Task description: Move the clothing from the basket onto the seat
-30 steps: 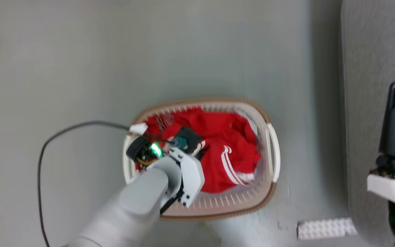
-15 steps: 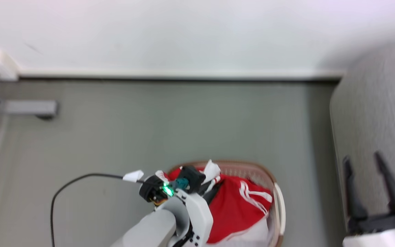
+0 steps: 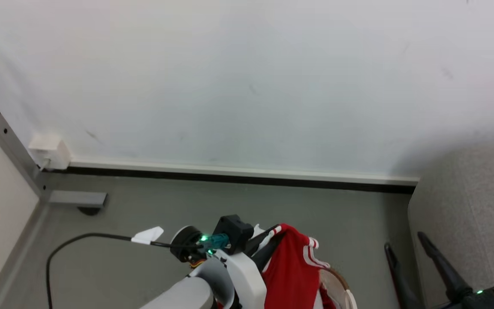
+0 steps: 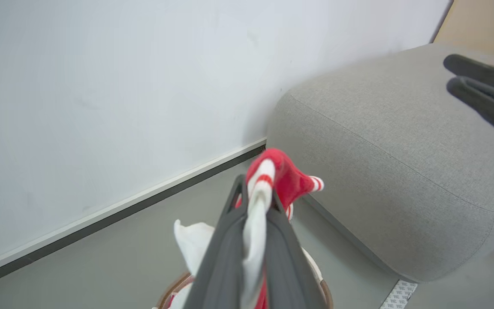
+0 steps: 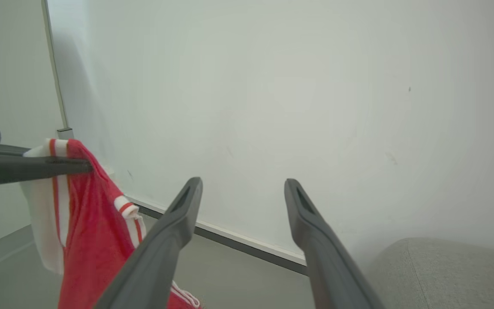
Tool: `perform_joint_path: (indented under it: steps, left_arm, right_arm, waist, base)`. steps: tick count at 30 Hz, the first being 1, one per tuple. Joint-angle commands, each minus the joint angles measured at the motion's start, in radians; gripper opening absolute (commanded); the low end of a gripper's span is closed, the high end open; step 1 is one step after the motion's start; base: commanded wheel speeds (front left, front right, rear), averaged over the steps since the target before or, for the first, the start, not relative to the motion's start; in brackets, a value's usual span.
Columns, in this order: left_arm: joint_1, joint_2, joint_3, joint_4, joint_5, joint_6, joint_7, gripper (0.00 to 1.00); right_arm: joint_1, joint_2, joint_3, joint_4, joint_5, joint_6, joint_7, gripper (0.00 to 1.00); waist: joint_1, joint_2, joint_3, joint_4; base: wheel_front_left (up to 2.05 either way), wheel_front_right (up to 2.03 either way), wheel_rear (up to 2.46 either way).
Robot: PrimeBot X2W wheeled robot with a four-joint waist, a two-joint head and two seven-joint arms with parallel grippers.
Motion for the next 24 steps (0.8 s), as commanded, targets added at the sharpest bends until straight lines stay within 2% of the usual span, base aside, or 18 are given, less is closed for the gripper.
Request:
perform_joint_path:
  steps: [1,4,10,14,19,24]
  left_arm:
    - [0.010,0.013,0.007,-0.030,-0.006,0.010,0.008,0.00]
    - [0.010,0.044,0.015,-0.112,0.000,0.036,0.033,0.00]
    - [-0.002,0.069,0.021,-0.236,0.000,0.068,0.078,0.00]
    - [-0.006,0.057,0.019,-0.279,-0.003,0.079,0.088,0.00]
    - [-0.019,0.033,-0.002,-0.316,0.003,0.072,0.103,0.00]
    - [-0.022,0.011,-0.015,-0.340,0.001,0.082,0.117,0.00]
  right_arm:
    - [0.006,-0.008,0.013,-0.002,0.015,-0.002,0.001,1.00]
    - [-0.008,-0.032,0.077,0.000,0.019,-0.002,0.001,1.00]
    - [-0.072,-0.082,0.236,0.026,0.059,-0.002,0.001,1.00]
    - [-0.139,-0.101,0.338,0.068,0.082,-0.002,0.001,1.00]
    - [-0.227,-0.097,0.410,0.137,0.093,-0.002,0.000,1.00]
    - [-0.290,-0.073,0.489,0.274,0.162,-0.002,0.033,1.00]
  waist:
    - [0.0004,0.0000,-0.021,-0.003]
    - [0.0004,0.0000,-0.029,-0.008]
    - [0.0004,0.0000,-0.035,-0.010]
    - [0.0004,0.0000,-0.035,-0.012]
    - [0.0004,0.0000,-0.034,-0.007]
    - [0.0004,0.0000,-0.034,-0.004]
  base:
    - [0.00,0.00,0.00]
    - [0.00,0.00,0.00]
    - [0.00,0.00,0.00]
    - [0.00,0.00,0.00]
    - [0.00,0.00,0.00]
    - [0.00,0.00,0.00]
